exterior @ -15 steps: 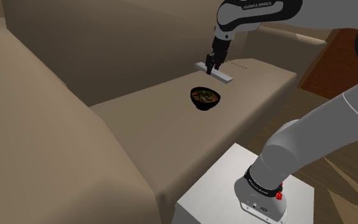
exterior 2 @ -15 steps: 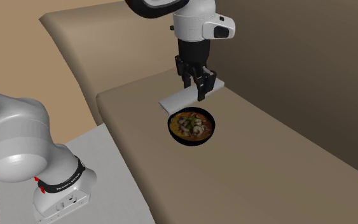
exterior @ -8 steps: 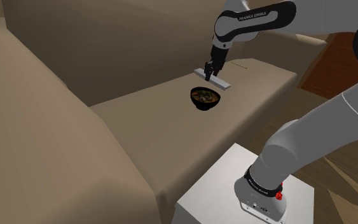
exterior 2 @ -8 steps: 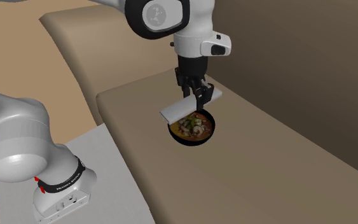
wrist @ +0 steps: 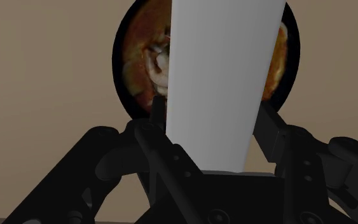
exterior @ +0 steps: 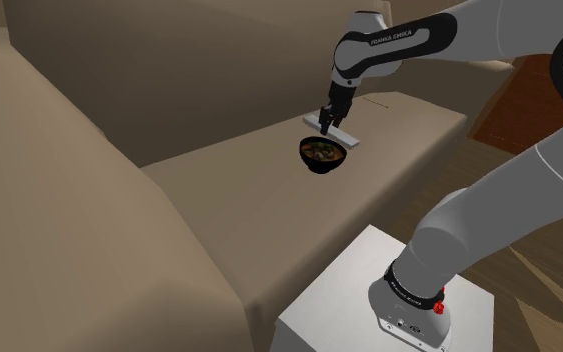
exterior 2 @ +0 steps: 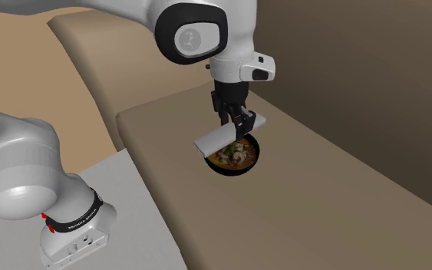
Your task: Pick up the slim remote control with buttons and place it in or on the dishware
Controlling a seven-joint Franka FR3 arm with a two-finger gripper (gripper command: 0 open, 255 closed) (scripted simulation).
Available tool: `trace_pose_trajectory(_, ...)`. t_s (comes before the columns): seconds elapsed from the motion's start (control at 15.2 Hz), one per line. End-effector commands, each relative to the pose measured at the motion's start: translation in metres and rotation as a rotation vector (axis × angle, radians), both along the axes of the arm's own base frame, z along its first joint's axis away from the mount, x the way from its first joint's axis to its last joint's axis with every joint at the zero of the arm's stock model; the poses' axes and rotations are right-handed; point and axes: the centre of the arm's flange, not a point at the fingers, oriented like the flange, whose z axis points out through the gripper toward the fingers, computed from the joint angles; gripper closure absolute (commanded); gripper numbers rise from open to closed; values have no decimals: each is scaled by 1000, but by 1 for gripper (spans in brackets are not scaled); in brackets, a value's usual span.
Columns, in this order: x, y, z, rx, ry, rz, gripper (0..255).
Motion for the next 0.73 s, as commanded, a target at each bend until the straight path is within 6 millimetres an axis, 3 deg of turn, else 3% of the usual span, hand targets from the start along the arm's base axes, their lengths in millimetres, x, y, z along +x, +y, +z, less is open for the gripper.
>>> trace_pose_trajectory(0.0, 0, 0, 0, 0, -1, 0, 255)
trace_pose_trajectory(0.2, 0, 0, 0, 0, -1, 0, 255)
trace_pose_trajectory(0.26, 0, 0, 0, 0, -1, 0, 0)
trace_pose_trajectory(0.59, 0, 0, 0, 0, -1, 0, 0)
trace_pose_trajectory(0.66, -1, 1, 13, 0, -1, 0, 0)
